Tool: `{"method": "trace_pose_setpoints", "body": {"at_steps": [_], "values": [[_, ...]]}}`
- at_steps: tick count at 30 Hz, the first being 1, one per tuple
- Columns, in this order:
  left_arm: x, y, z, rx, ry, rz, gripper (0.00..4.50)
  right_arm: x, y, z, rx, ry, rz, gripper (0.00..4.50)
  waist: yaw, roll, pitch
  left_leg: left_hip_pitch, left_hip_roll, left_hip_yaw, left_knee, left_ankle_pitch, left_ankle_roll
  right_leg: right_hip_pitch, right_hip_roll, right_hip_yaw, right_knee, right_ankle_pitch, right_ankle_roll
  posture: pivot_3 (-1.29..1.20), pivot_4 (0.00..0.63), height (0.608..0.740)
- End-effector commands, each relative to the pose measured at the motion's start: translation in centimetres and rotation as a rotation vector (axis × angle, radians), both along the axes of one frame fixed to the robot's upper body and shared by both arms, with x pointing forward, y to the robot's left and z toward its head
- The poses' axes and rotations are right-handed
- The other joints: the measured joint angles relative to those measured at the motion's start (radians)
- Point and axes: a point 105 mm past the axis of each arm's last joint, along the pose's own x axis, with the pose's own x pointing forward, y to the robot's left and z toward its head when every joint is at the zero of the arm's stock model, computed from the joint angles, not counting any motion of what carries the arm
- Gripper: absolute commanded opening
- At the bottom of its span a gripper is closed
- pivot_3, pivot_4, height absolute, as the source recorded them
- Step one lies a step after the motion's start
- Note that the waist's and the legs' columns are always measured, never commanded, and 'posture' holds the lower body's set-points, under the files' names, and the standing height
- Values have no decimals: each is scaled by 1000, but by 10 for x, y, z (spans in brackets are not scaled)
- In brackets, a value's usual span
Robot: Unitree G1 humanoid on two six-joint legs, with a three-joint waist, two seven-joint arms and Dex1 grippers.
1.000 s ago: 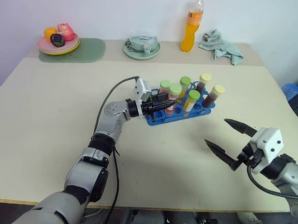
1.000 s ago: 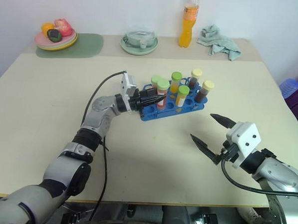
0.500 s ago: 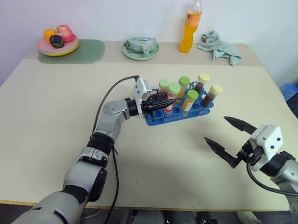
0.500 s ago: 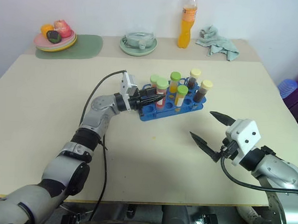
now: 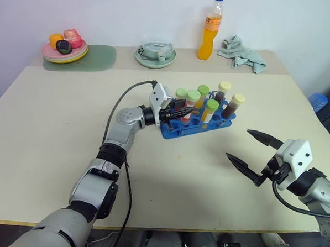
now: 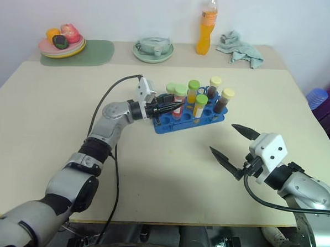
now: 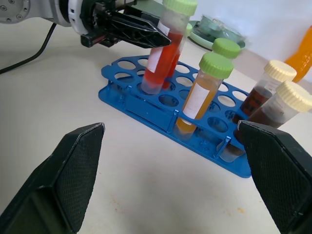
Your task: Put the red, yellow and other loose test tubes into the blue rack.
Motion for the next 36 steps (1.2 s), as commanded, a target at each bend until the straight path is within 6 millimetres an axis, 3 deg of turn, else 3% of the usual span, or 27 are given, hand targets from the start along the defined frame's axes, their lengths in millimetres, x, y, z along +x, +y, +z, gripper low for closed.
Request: {"method": "trace_pose_setpoints", "body": {"at_steps": [1, 17, 24, 33, 35, 36], "values": [[-1, 8, -36, 103, 97, 24, 774, -1, 2, 8, -2, -45, 8, 4500, 1, 0, 0, 0, 0, 0, 0, 0, 0, 0, 0, 0, 0, 0, 0, 0, 150, 740], [-20, -10, -30, 75, 65, -109, 774, 0, 4, 10, 0, -48, 8, 4500, 2, 0, 0, 0, 0, 0, 0, -1, 1, 0, 0, 0, -1, 0, 0, 0, 150, 740], [-22, -18, -20, 78, 37, -133, 774, -2, 3, 9, 1, -45, 4, 4500, 2, -1, 0, -3, 0, 0, 0, -1, 1, -3, 0, 0, -1, 0, 0, 0, 150, 740], [-18, -15, -24, 50, 80, -136, 774, -3, 5, 9, 5, -46, -3, 4500, 3, -1, 0, -3, 0, 0, 0, -2, 3, -2, -1, 0, -2, 0, 1, 0, 150, 740], [-19, -13, -24, 20, 113, -149, 1769, -3, 4, 9, 5, -46, -4, 4500, 3, -1, 0, -3, 0, 0, 0, -2, 3, -2, -1, 0, -2, 0, 1, 0, 150, 740], [-19, -12, -23, 14, 120, -154, 2059, -3, 4, 8, 5, -46, -4, 4500, 3, -1, 0, -3, -1, 0, 0, -2, 3, -2, -1, 0, -2, 0, 1, 0, 150, 740]]}}
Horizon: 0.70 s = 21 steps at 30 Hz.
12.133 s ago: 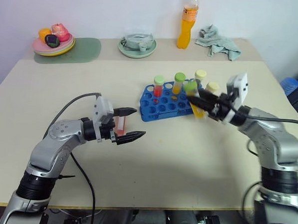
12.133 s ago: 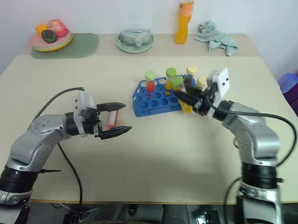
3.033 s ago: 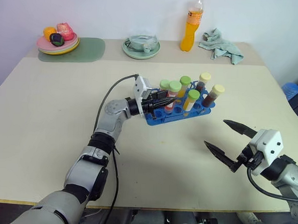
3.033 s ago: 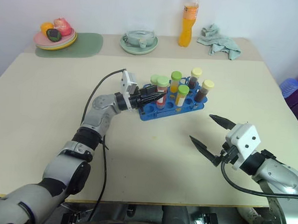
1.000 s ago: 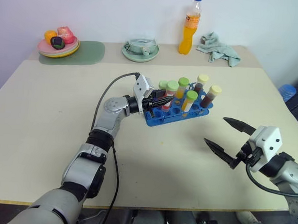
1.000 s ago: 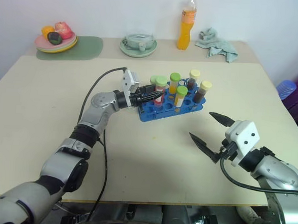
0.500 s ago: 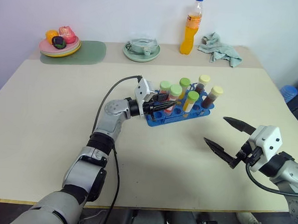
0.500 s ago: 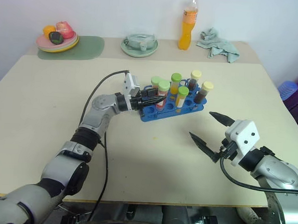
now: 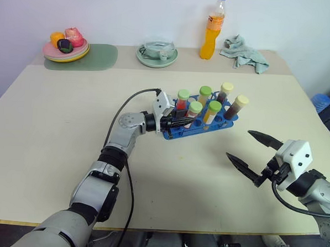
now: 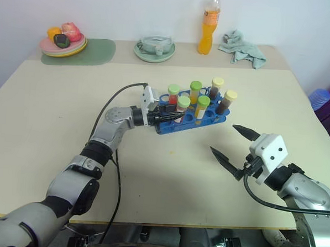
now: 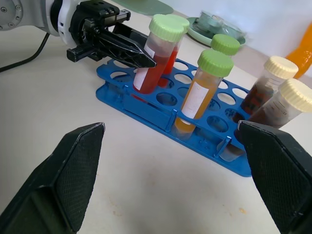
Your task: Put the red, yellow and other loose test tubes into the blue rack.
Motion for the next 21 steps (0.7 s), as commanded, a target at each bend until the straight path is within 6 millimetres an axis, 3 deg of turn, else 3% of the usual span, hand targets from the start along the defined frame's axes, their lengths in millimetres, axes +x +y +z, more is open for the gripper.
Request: {"method": "trace_pose_setpoints", "body": {"at_steps": [1, 5, 12, 16, 21], "values": [[-5, 0, -5, -20, 55, -38, 2552, -3, 6, 11, -4, -52, 18, 4500, -1, 0, 0, 0, 0, 0, 0, 0, 0, 0, 0, 0, 0, 0, 0, 0, 150, 740], [-6, 5, 3, -29, -5, -1, 4468, -2, 6, 11, -4, -51, 22, 4500, -2, 0, 0, 0, 0, 0, 0, 0, 0, 0, 0, 0, 0, 0, 0, 0, 150, 740], [-23, 24, 12, 6, -104, 68, 4468, 3, 1, 7, -10, -47, 2, 4500, -3, 1, 0, 0, 0, 0, -1, 0, 0, -1, 0, 1, 0, 0, 0, 0, 150, 740], [-25, 48, 18, -21, -145, 163, 4468, 7, -1, 5, -8, -37, -12, 4500, 0, 1, 0, 0, 0, 0, -1, 0, 0, -1, 0, 1, 0, 0, 0, 0, 150, 740], [-22, 98, 18, -44, -158, 344, 4468, 23, -15, 5, -35, -61, -68, 4500, -4, 1, 0, 0, 0, 1, -1, 0, 0, -1, 0, 1, 0, 0, -1, 0, 150, 740]]}}
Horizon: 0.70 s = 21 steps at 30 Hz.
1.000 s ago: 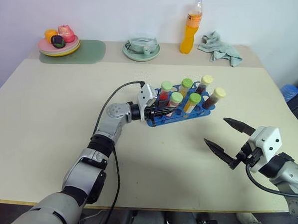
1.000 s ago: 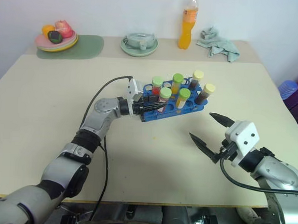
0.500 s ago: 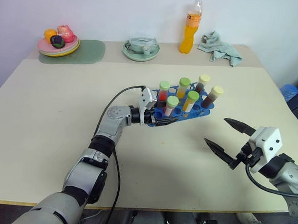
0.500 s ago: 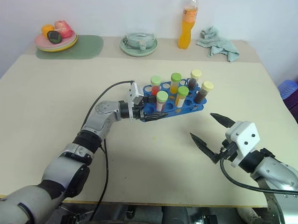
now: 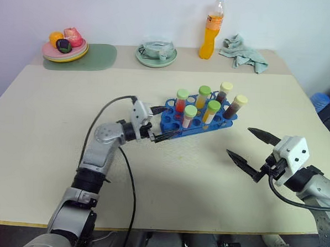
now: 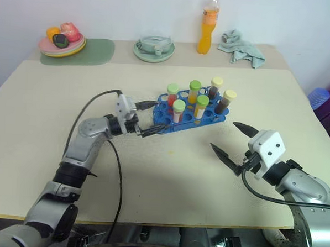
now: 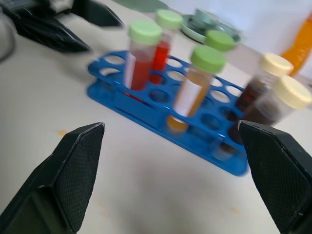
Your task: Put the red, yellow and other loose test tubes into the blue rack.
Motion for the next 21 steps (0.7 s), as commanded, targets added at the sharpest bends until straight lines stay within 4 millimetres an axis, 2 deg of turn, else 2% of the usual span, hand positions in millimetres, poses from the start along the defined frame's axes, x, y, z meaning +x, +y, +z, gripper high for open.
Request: {"method": "trace_pose_setpoints", "body": {"at_steps": [1, 4, 10, 15, 21], "values": [[-1, 27, 15, -77, -44, 116, 4468, 9, -9, 7, 9, -35, -26, 4500, 0, 0, 0, 0, 0, 0, 0, 0, 0, 0, 0, 0, 0, 0, 0, 0, 150, 740], [-16, 43, 11, -123, -4, 149, 4468, 14, -15, 5, 59, -10, -28, 4500, 3, 1, 0, 0, 0, 0, -1, 0, 0, -1, 0, 0, 0, 0, 0, 0, 150, 740], [-50, 71, -3, -61, 19, 245, 4468, 16, -21, -7, 132, 63, -21, 4500, 2, 2, 0, 0, 0, 0, -3, 0, -1, -1, -1, 1, 0, -2, -3, 0, 150, 740], [-72, 82, -7, -68, 67, 293, 4468, 13, -26, -15, 151, 111, -9, 4500, 2, 2, 1, 0, 0, 0, -3, -1, -2, 0, -1, 1, -1, -2, -4, 0, 150, 740], [-86, 91, -15, -102, 124, 343, 4468, 14, -34, -25, 180, 141, -24, 4500, 2, 3, 1, 0, 0, 0, -3, -1, -2, 0, -1, 1, -1, -3, -5, 0, 150, 740]]}}
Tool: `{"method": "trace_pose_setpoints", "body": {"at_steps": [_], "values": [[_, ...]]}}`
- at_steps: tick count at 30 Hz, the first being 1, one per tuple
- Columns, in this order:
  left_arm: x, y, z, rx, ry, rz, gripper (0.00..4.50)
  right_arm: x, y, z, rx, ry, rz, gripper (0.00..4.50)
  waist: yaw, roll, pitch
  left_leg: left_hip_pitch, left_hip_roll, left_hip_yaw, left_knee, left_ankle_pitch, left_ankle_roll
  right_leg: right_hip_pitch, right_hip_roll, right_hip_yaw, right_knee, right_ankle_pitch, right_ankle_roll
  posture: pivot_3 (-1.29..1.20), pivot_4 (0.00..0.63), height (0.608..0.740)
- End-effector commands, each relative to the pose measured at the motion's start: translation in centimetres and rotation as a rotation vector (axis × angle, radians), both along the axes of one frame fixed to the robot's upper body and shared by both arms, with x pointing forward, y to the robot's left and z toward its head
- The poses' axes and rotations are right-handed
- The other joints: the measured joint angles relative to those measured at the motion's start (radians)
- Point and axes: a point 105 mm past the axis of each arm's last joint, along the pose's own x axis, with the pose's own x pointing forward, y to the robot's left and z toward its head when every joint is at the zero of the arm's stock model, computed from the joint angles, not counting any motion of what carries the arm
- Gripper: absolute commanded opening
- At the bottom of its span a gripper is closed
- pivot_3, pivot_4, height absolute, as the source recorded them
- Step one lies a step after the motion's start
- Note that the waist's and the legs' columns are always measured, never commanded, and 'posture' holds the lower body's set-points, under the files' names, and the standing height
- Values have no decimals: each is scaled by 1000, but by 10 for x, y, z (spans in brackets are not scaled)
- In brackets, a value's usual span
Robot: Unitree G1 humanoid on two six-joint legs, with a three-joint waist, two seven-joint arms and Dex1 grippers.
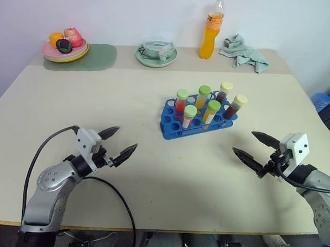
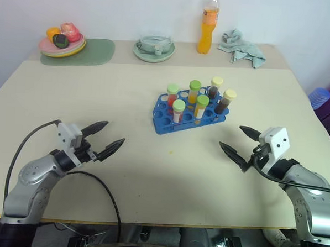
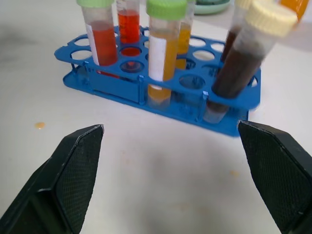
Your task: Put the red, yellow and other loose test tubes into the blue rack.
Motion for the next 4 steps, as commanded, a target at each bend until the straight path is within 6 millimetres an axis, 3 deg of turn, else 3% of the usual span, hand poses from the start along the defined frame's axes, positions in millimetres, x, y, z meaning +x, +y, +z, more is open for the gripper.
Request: {"method": "trace_pose_setpoints", "body": {"at_steps": [1, 4], "values": [[-7, 3, 11, -21, -24, 6, 4468, -2, -7, 3, 9, -25, -10, 4500, 0, 0, 0, 0, 0, 0, 0, 0, 0, 0, 0, 0, 0, 0, 0, 0, 150, 740], [-9, 5, 10, -5, -16, 11, 4468, -1, -9, 0, 13, -19, -18, 4500, 0, 0, 0, 0, 0, 0, -1, 0, 0, 0, 0, 0, 0, 0, 0, 0, 150, 740]]}}
